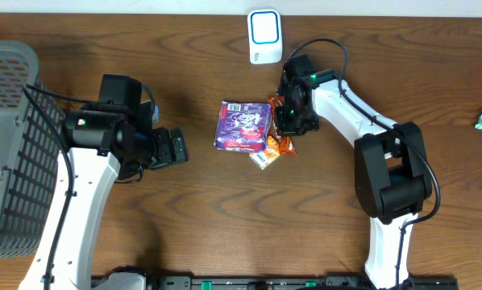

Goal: Scan the item barcode

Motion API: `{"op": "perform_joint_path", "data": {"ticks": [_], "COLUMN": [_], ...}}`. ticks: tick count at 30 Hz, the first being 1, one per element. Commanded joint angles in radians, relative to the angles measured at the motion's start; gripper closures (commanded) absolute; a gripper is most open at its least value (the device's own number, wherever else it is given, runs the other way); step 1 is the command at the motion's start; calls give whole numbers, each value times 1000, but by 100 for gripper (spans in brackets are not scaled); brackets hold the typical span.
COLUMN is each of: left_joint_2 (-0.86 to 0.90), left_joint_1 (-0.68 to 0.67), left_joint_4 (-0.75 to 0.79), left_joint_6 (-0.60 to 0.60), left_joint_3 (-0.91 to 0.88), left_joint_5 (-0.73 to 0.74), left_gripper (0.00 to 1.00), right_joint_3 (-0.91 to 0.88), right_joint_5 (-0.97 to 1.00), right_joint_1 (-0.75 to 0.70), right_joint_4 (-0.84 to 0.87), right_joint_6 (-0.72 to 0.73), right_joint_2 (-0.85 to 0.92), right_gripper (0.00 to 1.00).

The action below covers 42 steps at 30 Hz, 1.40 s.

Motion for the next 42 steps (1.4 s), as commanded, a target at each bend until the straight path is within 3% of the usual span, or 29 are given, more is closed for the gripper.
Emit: {"op": "perform_joint_path", "data": {"ticks": [1,7,12,17,20,24,37,42], "left_joint_2": [-1,-1,-1,-1,-1,-1,-1,-1], "left_joint_1": [2,2,2,2,2,2,2,2], "left_joint_4": [-5,-5,-5,-5,-5,-5,-5,-5], "left_joint_6": [6,6,6,6,6,6,6,6], "left_joint_3": [1,1,1,1,1,1,1,1], "left_joint_5": [-10,-10,-10,-10,-10,-10,-10,-10], "left_gripper": [2,2,2,2,2,2,2,2], "right_joint_3": [51,126,123,81,6,-54,185,163], "right_joint_5": [98,409,608,642,650,642,658,640], "right_joint_1": [7,10,16,43,50,53,58,76], "right_joint_4": [-70,-239,-280,-187,-89,-43,-275,-270], "right_joint_6": [27,233,344,344,344,344,297,118], "right_joint_2": [-21,-40,-35,-20,-14,-14,-18,-15], "right_gripper": [99,99,99,98,73,65,57,57]}}
